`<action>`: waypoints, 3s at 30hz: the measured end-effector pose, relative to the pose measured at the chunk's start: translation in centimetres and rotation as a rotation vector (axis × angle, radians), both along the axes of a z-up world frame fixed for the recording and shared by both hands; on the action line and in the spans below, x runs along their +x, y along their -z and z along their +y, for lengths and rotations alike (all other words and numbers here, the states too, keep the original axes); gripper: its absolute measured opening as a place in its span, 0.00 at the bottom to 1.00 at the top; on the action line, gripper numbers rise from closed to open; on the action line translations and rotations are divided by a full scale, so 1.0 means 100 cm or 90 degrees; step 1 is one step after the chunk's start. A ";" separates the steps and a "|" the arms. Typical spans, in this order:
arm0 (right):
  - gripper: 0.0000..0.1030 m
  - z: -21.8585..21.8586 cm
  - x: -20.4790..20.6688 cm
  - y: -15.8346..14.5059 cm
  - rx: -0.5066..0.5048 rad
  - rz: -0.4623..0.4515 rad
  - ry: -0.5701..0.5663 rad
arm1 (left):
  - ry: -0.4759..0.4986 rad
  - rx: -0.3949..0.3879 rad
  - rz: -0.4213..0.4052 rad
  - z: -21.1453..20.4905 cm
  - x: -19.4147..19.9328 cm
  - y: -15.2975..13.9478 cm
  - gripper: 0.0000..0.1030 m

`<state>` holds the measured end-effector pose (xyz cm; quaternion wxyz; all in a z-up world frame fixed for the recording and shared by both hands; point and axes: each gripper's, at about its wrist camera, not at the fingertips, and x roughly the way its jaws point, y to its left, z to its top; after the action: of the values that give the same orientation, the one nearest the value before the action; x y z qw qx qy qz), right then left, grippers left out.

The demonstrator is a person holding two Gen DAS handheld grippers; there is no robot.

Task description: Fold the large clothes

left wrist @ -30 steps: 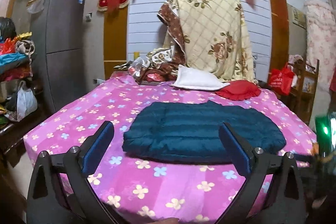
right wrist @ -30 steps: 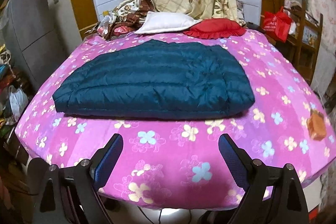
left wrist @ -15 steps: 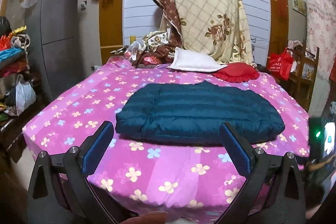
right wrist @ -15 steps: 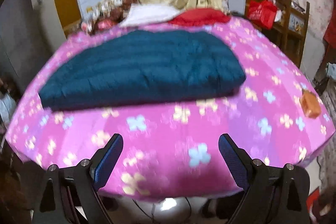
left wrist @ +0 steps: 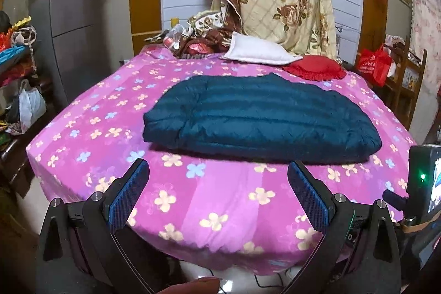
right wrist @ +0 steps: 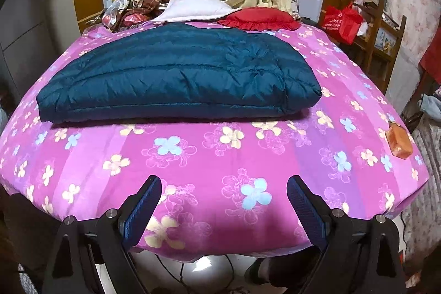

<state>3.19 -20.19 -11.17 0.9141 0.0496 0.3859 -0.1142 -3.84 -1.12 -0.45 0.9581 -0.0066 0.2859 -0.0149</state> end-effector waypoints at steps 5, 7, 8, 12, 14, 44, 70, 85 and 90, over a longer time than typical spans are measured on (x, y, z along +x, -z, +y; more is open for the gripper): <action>0.88 -0.001 0.000 -0.001 -0.016 -0.007 0.018 | 0.013 0.003 0.016 -0.002 0.003 0.005 0.98; 0.88 -0.003 -0.001 0.000 -0.015 -0.006 0.025 | 0.017 0.003 0.027 -0.003 0.005 0.008 0.98; 0.88 -0.004 0.000 0.000 -0.014 -0.005 0.027 | 0.018 0.003 0.033 -0.003 0.006 0.010 0.98; 0.88 -0.002 0.001 0.002 -0.024 0.002 0.030 | 0.022 -0.003 0.049 -0.003 0.008 0.014 0.98; 0.88 0.000 0.001 0.002 -0.028 0.004 0.027 | 0.024 -0.005 0.054 -0.003 0.009 0.016 0.98; 0.88 0.014 0.008 0.013 -0.043 0.044 0.021 | 0.034 -0.008 0.102 -0.001 0.019 0.030 0.98; 0.88 0.024 0.007 0.013 -0.056 0.041 0.011 | 0.047 -0.004 0.133 -0.002 0.025 0.040 0.98; 0.88 0.022 0.008 0.014 -0.053 0.042 0.013 | 0.052 -0.009 0.141 -0.001 0.027 0.043 0.98; 0.88 0.023 0.008 0.016 -0.052 0.046 0.010 | 0.050 -0.008 0.142 0.000 0.027 0.043 0.98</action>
<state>4.03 -17.90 -12.76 0.9000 0.0110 0.4129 -0.1391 -1.12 -1.15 -4.79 0.9191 -0.0031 0.3905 -0.0531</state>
